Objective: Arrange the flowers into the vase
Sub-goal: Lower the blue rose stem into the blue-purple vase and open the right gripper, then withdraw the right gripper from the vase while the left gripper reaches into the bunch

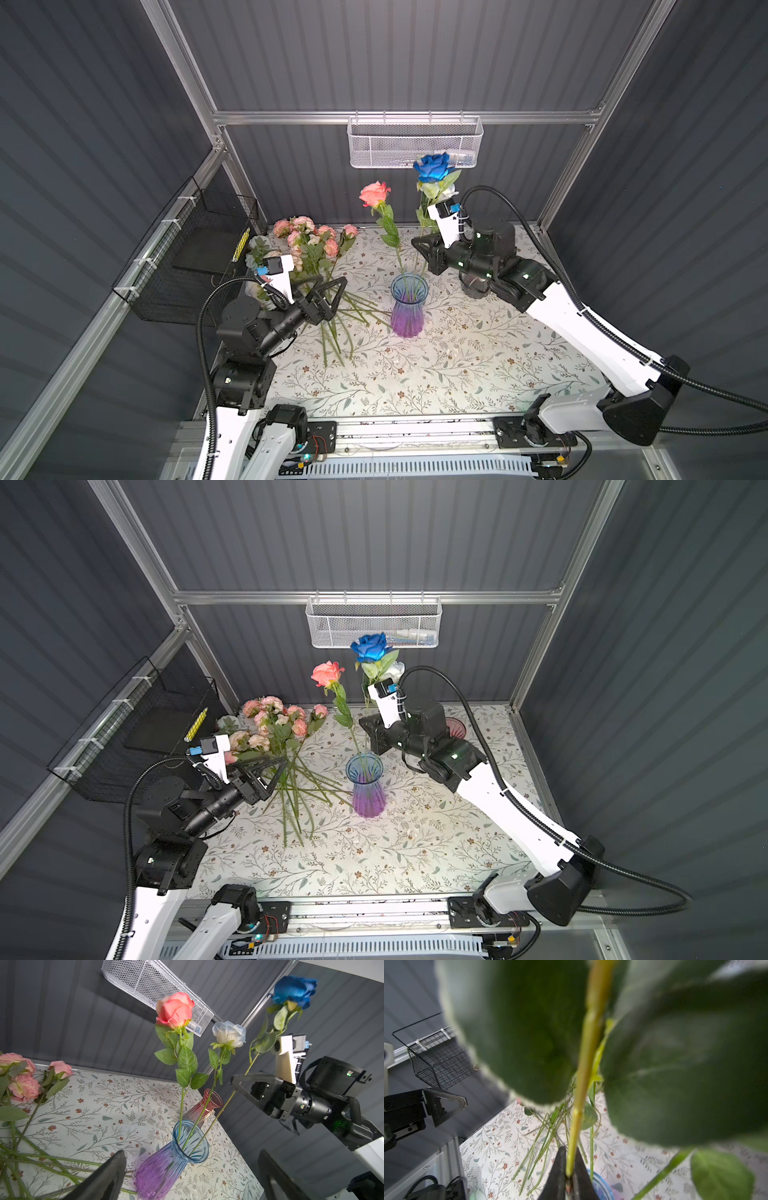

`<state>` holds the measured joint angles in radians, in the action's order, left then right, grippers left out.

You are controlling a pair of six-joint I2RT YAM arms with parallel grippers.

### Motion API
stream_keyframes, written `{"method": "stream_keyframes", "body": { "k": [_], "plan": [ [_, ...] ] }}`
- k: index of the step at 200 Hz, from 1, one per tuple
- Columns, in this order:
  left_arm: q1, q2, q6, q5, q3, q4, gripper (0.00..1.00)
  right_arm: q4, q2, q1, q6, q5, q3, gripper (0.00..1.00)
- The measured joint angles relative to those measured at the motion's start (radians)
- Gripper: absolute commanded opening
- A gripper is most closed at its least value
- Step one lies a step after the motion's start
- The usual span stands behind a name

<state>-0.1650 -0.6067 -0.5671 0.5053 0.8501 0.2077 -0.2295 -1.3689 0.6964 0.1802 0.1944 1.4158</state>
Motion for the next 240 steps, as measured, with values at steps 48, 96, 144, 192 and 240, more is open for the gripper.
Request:
{"method": "stream_keyframes", "body": {
  "k": [48,96,144,192,240],
  "plan": [
    [0.000,-0.007,-0.001,-0.013,-0.022,0.002,1.00,0.047,0.061,0.000,0.062,0.004,-0.091,0.64],
    [0.000,-0.023,-0.001,-0.058,-0.035,0.020,1.00,0.102,0.242,0.000,0.136,0.009,-0.217,0.69],
    [0.000,-0.085,-0.013,-0.158,-0.082,0.055,0.97,0.160,0.467,0.000,0.206,0.057,-0.385,0.69],
    [0.000,-0.281,-0.038,-0.311,-0.120,0.092,0.66,0.172,0.570,0.000,0.240,0.071,-0.486,0.65],
    [0.000,-0.608,-0.044,-0.388,-0.137,0.034,0.52,0.150,0.597,0.000,0.243,0.071,-0.513,0.64]
  ]
}}
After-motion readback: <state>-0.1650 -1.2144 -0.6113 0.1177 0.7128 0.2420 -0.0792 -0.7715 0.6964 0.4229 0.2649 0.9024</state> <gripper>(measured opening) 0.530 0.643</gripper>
